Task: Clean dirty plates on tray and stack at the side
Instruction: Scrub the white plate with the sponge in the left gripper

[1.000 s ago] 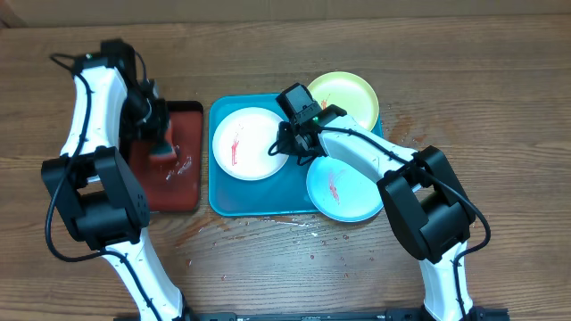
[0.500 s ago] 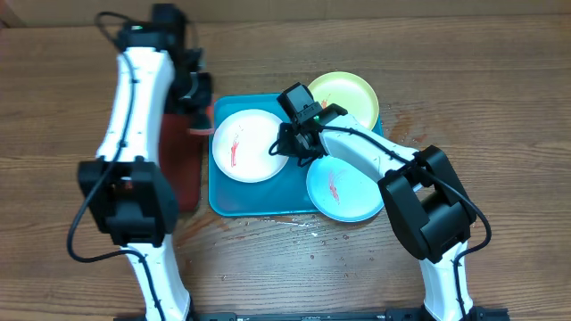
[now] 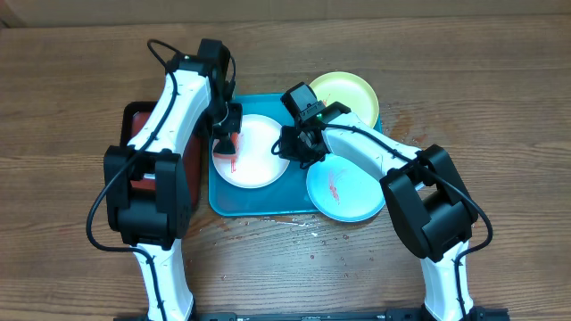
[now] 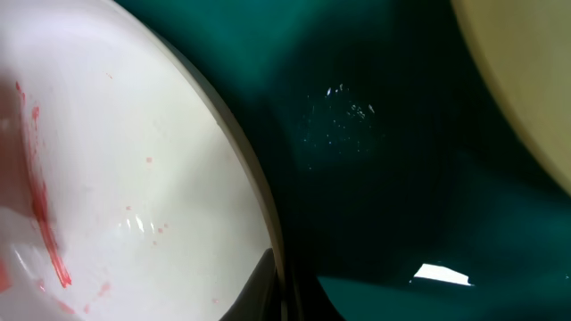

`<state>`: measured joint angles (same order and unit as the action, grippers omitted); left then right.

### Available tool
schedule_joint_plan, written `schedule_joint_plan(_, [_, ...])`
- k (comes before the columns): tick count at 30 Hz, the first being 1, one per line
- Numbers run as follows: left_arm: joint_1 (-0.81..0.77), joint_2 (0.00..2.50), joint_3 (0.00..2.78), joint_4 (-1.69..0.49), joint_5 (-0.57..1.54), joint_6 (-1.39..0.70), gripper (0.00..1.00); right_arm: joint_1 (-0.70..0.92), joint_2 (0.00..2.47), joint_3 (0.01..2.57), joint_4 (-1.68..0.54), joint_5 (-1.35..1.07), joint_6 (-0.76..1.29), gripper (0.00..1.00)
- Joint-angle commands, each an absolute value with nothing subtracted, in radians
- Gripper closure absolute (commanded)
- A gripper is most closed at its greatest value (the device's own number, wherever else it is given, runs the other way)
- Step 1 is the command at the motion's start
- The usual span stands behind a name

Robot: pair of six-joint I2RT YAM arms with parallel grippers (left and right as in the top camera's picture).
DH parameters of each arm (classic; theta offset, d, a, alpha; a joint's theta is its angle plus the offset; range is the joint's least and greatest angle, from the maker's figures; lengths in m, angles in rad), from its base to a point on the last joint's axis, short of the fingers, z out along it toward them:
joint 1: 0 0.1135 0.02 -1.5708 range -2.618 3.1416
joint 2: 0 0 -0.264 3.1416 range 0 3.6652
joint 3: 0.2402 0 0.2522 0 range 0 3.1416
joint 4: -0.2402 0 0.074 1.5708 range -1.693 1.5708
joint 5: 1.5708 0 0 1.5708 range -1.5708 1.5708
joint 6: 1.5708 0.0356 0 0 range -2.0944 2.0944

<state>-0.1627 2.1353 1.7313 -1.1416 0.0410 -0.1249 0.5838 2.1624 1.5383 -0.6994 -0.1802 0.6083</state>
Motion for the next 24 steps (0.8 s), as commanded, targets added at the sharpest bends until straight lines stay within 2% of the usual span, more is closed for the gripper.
schedule_joint_plan(1, [-0.181,2.106,1.681,-1.115,0.03,-0.142,0.96,0.588,2.175,1.524,-0.716,-0.18,0.595,0.96])
schedule_joint_plan(12, [-0.199,2.106,1.571,-1.071,0.063,-0.146,0.96,0.589,2.175,1.506,-0.707,-0.173,0.595,0.96])
schedule_joint_plan(19, [-0.199,2.106,1.573,-1.067,0.504,0.088,0.96,0.589,2.175,1.505,-0.705,-0.173,0.595,0.96])
schedule_joint_plan(22, [-0.199,2.106,1.573,-1.047,0.466,0.078,0.96,0.589,2.175,1.505,-0.702,-0.167,0.595,0.96])
schedule_joint_plan(24, [-0.199,2.106,1.573,-1.022,0.318,-0.012,0.96,0.589,2.175,1.505,-0.701,-0.166,0.595,0.96])
